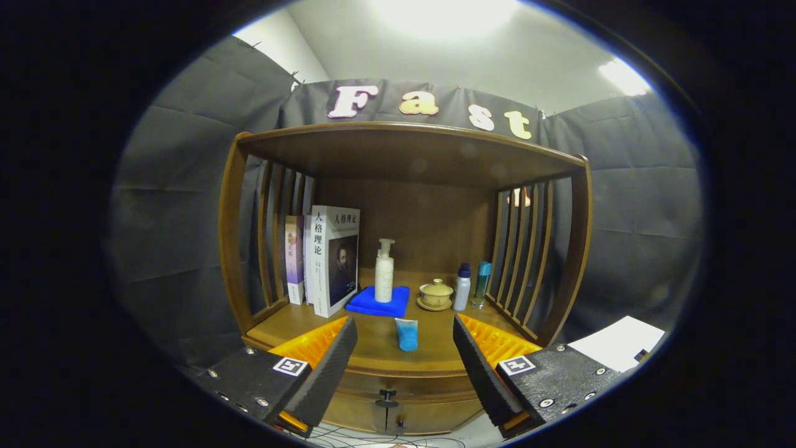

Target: Pull open the drawer, take out the items inside it, and place them on the countertop above the cabinet.

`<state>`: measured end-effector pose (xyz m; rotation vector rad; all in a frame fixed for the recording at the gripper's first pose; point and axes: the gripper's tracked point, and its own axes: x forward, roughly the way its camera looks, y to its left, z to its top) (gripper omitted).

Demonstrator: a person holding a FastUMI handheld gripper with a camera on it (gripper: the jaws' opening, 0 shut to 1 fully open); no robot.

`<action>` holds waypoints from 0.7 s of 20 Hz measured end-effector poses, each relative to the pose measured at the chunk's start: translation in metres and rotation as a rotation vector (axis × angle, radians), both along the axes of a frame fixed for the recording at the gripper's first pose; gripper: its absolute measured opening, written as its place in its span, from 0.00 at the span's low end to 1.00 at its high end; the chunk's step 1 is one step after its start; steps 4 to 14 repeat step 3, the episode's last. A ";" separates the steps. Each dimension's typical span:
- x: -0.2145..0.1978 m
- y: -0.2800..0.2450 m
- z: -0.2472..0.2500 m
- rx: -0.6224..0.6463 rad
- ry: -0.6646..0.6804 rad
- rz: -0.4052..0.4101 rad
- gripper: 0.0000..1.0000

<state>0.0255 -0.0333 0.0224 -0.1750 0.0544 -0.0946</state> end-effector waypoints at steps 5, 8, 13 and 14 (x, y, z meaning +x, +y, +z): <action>0.000 -0.006 0.004 0.051 -0.021 -0.006 0.96; 0.000 -0.006 0.004 0.051 -0.021 -0.006 0.96; 0.000 -0.006 0.004 0.051 -0.021 -0.006 0.96; 0.000 -0.006 0.004 0.051 -0.021 -0.006 0.96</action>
